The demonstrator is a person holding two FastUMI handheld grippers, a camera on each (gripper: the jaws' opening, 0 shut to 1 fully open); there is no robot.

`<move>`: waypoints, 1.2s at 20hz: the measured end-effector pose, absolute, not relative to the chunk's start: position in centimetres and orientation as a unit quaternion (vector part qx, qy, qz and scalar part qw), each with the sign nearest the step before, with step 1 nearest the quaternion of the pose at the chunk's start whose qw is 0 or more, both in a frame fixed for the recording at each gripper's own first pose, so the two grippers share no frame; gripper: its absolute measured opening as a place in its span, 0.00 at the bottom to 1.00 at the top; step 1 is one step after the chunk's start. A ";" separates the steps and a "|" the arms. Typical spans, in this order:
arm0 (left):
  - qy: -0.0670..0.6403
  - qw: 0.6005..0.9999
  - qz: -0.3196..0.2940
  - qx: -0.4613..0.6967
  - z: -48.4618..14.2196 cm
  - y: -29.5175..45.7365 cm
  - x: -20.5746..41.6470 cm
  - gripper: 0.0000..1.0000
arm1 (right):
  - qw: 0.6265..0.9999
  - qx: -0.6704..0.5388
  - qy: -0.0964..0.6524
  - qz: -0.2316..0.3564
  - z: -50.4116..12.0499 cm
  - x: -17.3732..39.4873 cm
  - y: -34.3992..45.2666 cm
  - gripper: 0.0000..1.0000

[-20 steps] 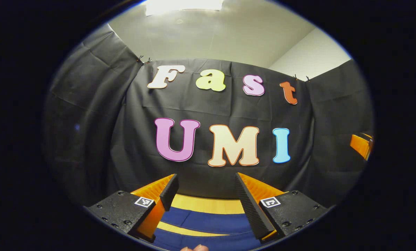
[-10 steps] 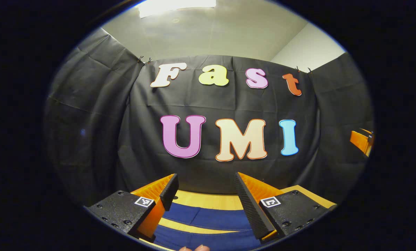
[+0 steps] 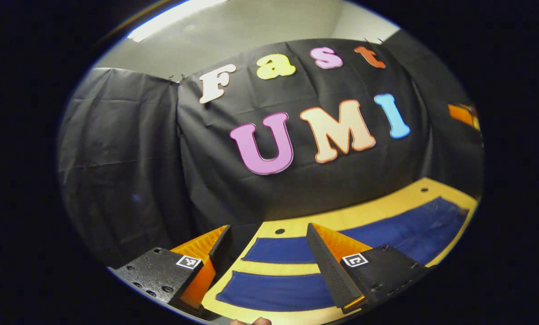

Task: Grasp the waist and the cuffs of the jeans and fold them to make the two legs overlap; first hold the waist and fold one-third of the jeans toward the cuffs, then hold the cuffs and fold the remaining one-third in the same direction to finish folding.

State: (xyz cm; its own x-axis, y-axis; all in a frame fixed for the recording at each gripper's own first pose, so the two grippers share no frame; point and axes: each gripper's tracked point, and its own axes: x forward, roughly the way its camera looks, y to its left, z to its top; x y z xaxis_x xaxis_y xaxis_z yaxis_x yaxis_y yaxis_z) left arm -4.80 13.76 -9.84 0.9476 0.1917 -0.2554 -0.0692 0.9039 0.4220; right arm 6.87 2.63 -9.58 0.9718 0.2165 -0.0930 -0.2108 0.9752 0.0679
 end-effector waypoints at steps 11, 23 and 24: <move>0.323 0.870 -0.028 0.372 -20.2 23.2 -8.6 0.95 | 0.990 0.025 0.077 0.113 -12.2 7.5 9.6 0.98; 0.463 0.736 -0.090 0.486 -33.4 30.4 -14.2 0.96 | 0.991 -0.006 0.109 0.082 -14.9 8.0 10.1 0.99; 0.473 0.726 -0.093 0.490 -34.1 31.1 -14.5 0.95 | 0.991 -0.014 0.106 0.078 -14.7 8.1 10.1 0.99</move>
